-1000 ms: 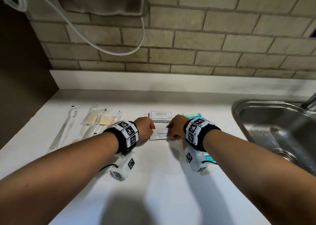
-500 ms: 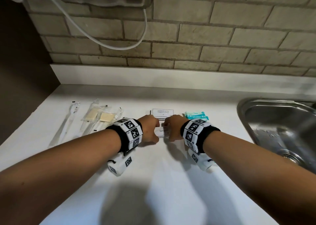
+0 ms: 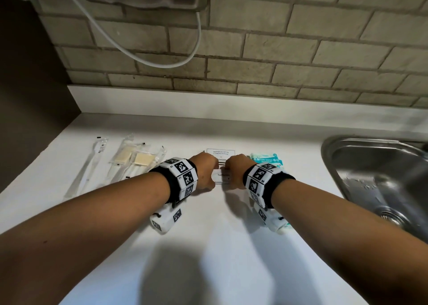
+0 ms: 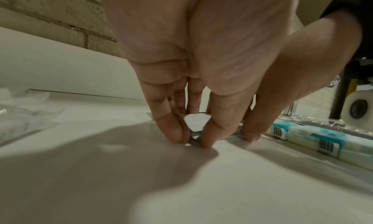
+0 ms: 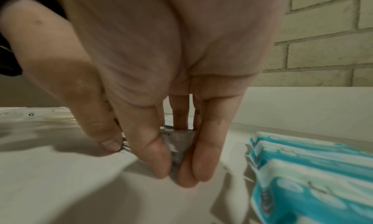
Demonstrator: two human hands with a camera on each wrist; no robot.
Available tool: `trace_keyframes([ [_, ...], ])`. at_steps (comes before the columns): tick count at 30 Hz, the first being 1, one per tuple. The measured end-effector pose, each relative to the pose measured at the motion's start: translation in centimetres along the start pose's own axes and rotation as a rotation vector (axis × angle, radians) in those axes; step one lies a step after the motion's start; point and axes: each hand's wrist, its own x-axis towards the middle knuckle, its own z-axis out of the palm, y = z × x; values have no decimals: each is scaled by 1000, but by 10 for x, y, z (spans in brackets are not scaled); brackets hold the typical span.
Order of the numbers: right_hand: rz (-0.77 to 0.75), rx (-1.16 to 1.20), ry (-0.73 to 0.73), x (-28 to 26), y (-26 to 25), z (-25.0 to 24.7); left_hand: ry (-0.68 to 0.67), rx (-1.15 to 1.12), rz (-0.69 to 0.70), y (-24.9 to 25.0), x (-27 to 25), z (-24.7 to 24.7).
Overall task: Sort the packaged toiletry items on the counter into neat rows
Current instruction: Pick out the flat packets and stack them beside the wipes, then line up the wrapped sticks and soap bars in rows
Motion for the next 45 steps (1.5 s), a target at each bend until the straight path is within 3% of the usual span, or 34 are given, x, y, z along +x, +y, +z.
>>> trace_keyframes([
  [13, 1, -60, -37, -3, -5, -4, 0, -9, 12, -4, 1, 2],
  [17, -17, -154, -25, -10, -9, -16, 15, -71, 55, -14, -15, -21],
  [20, -74, -159, 62, -15, -29, -36, 75, -92, 37, -39, -37, -53],
  [24, -189, -91, 100, -10, -76, -56, 153, -95, -97, -93, -60, -84],
  [29, -297, -97, 58, 21, -140, -47, 188, -101, -277, -174, -79, -88],
  [33, -273, -75, 22, 51, -174, -32, 164, -57, -337, -214, -76, -73],
  [38, -160, -64, -12, 83, -193, -15, 117, -26, -357, -224, -59, -53],
  [45, -132, -140, 81, 96, -207, -13, 79, 10, -368, -239, -37, -48],
])
